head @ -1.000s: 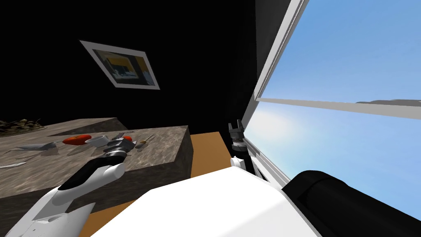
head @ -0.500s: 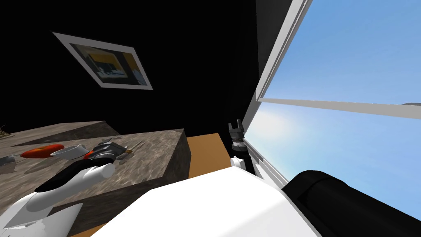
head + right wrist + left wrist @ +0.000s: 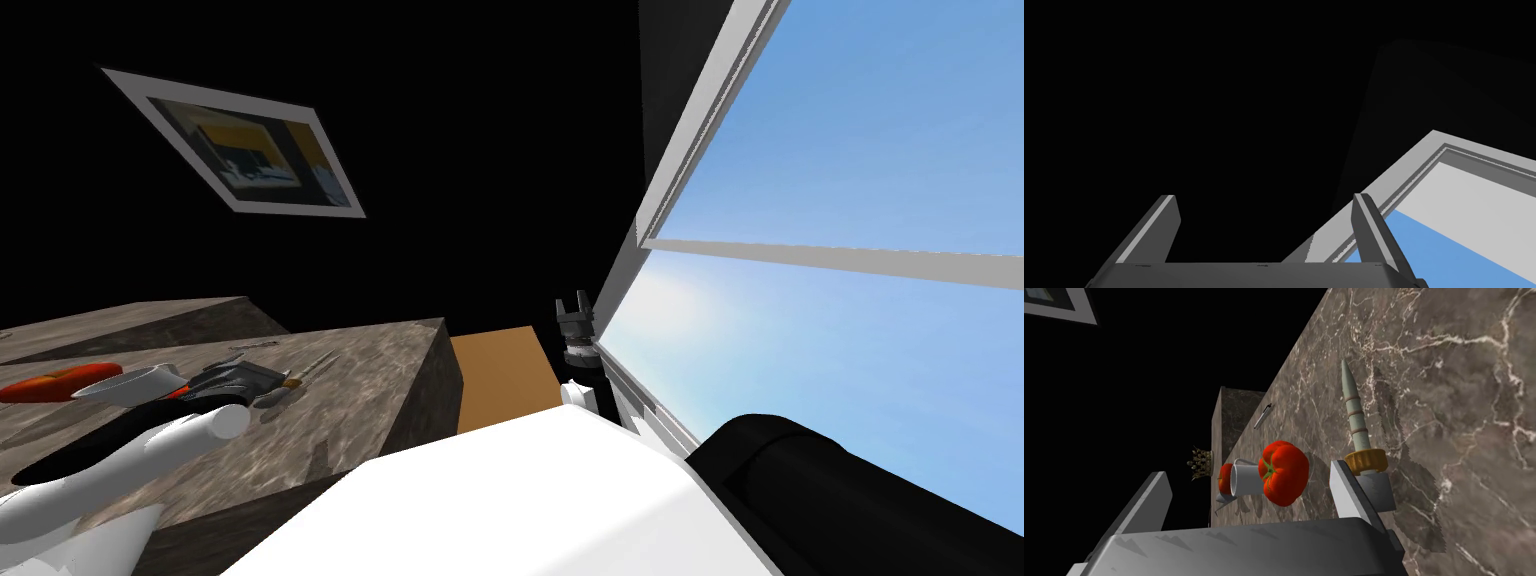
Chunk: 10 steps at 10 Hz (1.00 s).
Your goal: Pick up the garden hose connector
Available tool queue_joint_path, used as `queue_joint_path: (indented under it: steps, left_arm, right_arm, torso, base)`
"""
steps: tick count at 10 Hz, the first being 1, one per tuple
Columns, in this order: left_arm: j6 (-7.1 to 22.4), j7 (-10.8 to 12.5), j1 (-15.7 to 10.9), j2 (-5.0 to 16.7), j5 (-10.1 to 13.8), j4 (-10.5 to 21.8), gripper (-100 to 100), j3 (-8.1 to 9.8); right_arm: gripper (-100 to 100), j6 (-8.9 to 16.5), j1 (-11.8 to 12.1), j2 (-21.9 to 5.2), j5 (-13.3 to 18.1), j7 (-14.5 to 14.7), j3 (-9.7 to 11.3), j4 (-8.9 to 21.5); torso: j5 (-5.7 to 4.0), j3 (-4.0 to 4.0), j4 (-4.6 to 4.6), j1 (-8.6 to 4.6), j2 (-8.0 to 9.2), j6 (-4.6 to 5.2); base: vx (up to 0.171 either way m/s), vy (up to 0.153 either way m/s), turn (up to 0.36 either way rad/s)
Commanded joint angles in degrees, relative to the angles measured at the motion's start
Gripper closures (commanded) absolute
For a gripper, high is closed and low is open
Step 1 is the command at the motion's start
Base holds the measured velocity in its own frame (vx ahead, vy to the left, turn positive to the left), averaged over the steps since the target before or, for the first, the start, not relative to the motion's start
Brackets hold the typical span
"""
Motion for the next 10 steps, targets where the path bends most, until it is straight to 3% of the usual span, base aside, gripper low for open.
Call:
queue_joint_path:
  steps: [1, 2, 4, 5, 6, 7, 10]
  left_arm:
    - [2.9, 0.6, -1.0, 1.0, 1.0, 2.9, -100, 1.98]
    - [3.4, 0.6, -1.0, 1.0, 1.0, 3.0, -100, 1.98]
    - [7.4, 1.5, -2.2, 2.9, 3.0, 7.0, -100, 5.19]
    - [8.4, 1.5, -2.2, 2.9, 3.0, 8.0, -100, 5.19]
    - [10.1, 1.9, -2.8, 3.8, 3.9, 10.3, -100, 6.64]
    - [10.7, 1.9, -2.8, 3.8, 3.9, 10.3, -100, 6.64]
    - [14.9, 2.5, -3.6, 5.3, 5.5, 14.7, -100, 9.22]
  right_arm:
    - [0, 0.0, 0.0, 0.0, 0.0, 0.0, 0.0, 0.0]
    - [0, 0.0, 0.0, 0.0, 0.0, 0.0, 0.0, 0.0]
    - [0, 0.0, 0.0, 0.0, 0.0, 0.0, 0.0, 0.0]
    - [0, 0.0, 0.0, 0.0, 0.0, 0.0, 0.0, 0.0]
    - [0, 0.0, 0.0, 0.0, 0.0, 0.0, 0.0, 0.0]
    - [0, 0.0, 0.0, 0.0, 0.0, 0.0, 0.0, 0.0]
    - [0, 0.0, 0.0, 0.0, 0.0, 0.0, 0.0, 0.0]
  torso:
    - [0.0, 0.0, 0.0, 0.0, 0.0, 0.0]
    - [0.02, -0.02, 0.0, 0.08, -0.05, -0.02]
    - [0.02, 0.03, 0.01, 0.06, 0.04, -0.01]
    - [0.0, -0.09, -0.03, -0.01, -0.18, -0.01]
    - [0.02, -0.11, -0.05, 0.06, -0.18, 0.0]
    - [0.04, -0.06, -0.03, 0.19, -0.11, -0.01]
    - [0.04, 0.07, 0.02, 0.13, 0.13, -0.01]
  base:
    - [0.135, 0.002, 0.013]
    - [0.11, -0.007, 0.012]
    - [0.144, -0.019, 0.023]
    - [0.172, -0.008, 0.022]
    - [0.137, 0.03, 0.017]
    - [0.09, 0.023, 0.003]
    - [0.097, 0.009, 0.015]
